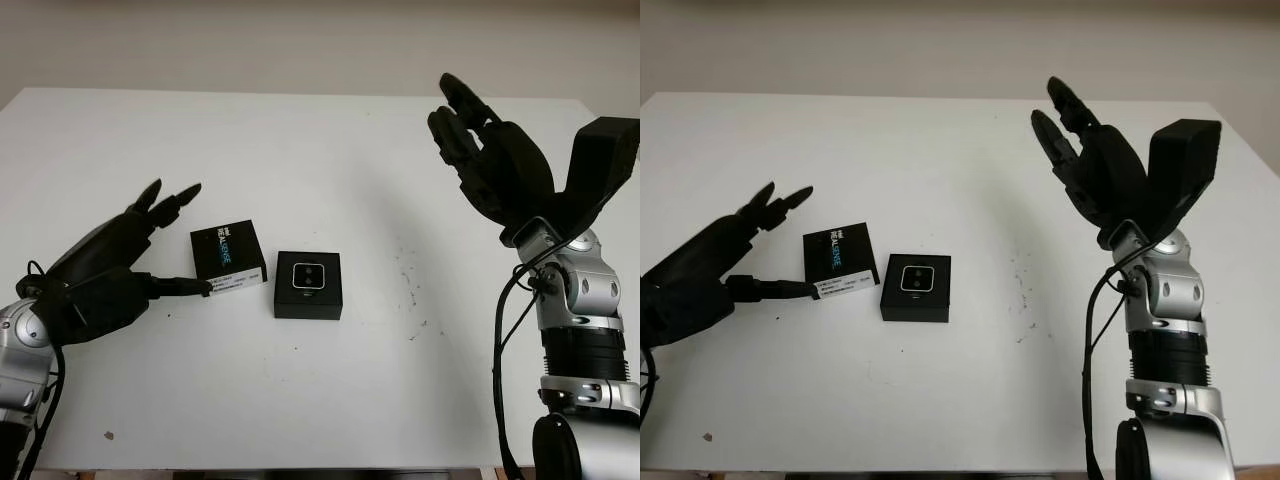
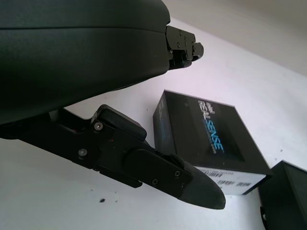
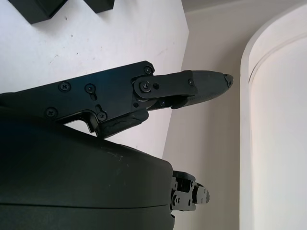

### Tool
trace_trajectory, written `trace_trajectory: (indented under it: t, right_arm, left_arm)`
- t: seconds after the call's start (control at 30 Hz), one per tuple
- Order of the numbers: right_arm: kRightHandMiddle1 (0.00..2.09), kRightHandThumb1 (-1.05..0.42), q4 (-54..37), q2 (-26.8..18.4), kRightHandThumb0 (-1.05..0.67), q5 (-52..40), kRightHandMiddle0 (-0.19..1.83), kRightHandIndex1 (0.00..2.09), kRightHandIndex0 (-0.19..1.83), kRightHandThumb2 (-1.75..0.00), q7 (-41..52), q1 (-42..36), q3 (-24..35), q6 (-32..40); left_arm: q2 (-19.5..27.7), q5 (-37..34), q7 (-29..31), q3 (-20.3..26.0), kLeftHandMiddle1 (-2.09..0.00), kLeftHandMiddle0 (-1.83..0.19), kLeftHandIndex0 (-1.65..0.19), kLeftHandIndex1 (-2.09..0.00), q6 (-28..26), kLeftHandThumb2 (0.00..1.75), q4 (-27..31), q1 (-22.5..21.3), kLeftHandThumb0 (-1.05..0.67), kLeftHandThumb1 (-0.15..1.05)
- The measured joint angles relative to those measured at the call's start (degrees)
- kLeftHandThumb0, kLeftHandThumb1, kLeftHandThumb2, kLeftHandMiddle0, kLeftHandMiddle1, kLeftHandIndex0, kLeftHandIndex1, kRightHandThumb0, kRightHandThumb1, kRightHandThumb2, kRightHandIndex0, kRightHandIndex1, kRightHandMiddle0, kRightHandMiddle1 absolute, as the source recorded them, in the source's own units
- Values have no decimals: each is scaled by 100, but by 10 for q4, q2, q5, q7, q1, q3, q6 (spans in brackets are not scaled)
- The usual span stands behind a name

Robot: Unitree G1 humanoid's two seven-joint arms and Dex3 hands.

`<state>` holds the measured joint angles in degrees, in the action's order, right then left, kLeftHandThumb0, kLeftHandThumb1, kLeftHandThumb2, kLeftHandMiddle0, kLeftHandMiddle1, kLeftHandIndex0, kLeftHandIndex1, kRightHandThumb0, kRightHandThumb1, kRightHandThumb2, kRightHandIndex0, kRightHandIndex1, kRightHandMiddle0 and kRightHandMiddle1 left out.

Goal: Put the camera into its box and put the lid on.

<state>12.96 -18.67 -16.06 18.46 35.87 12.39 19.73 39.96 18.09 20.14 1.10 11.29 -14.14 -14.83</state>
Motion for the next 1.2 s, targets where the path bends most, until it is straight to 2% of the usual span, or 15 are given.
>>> trace_trajectory:
  t: [0.23,0.43,0.7,1.0,1.2]
  right_arm:
    - [11,-105,-4,1,-68,6,-8,5,-11,-24,-13,-9,-7,13]
    - [12,-105,-4,1,-66,11,-7,6,-10,-27,-10,-15,-14,13]
    - [12,-105,-5,2,-67,13,-9,6,-10,-28,-5,-17,-20,13]
    - [15,-105,-17,2,-67,17,-7,6,-9,-28,-12,-21,-21,16]
    - [18,-105,-19,2,-67,17,-5,6,-9,-27,-10,-22,-21,26]
  left_arm:
    - [-12,12,-3,-34,-3,13,15,-2,22,6,-48,-37,-90,94]
    - [-23,22,-9,-55,-7,9,9,-6,29,5,-60,-56,-81,94]
    - [-24,54,-33,-77,-7,4,4,-7,63,5,-114,-104,-81,93]
    - [-24,55,-14,-91,-7,-1,-1,-8,66,5,-115,-110,-70,90]
    - [-15,83,-5,-112,-6,-1,-2,-7,92,5,-119,-121,-69,90]
